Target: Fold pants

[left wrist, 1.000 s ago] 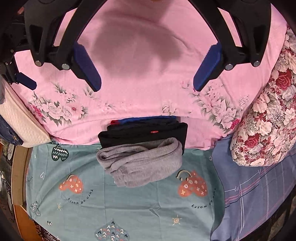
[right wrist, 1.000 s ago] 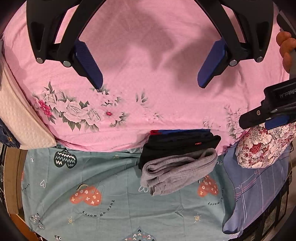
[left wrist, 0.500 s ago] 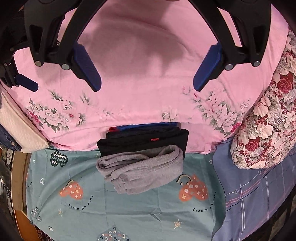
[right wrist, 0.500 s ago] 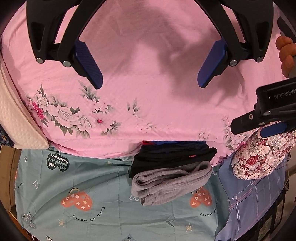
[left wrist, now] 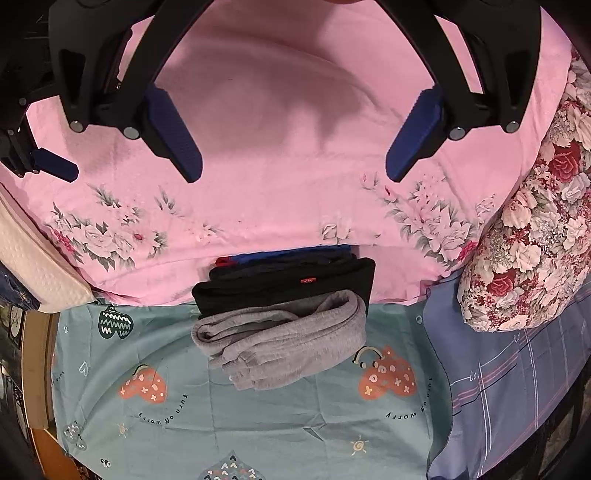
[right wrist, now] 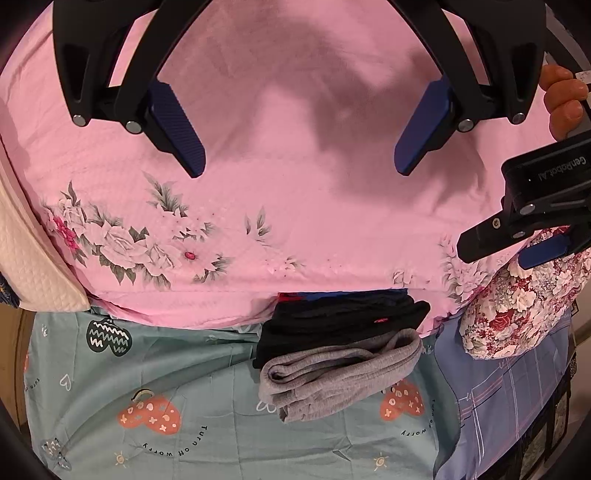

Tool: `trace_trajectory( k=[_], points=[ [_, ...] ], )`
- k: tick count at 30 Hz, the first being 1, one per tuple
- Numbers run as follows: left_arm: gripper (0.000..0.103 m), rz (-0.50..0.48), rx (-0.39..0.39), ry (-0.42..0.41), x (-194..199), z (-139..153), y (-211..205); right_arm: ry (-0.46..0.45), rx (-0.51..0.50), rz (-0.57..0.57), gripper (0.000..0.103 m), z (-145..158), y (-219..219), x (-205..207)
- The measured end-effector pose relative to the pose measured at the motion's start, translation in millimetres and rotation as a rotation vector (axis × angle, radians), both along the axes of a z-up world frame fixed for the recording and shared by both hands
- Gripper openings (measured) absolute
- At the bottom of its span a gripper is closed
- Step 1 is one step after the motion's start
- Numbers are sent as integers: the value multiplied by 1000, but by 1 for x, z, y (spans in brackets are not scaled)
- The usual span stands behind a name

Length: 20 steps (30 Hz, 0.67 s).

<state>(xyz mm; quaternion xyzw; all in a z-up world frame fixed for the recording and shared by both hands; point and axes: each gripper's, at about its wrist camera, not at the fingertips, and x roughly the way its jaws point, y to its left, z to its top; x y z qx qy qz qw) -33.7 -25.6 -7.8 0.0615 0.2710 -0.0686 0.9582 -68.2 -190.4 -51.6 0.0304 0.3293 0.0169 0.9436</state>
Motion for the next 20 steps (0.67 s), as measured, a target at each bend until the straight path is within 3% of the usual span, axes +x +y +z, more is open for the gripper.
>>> trace_trajectory(
  k=[11,20],
  points=[
    [101,3,9,-23,-5,3,-2,9,4,-2,102,-3,1,1],
    [101,64,43,-7,2,-1,-2,6,0,0,102,-3,2,1]
  ],
)
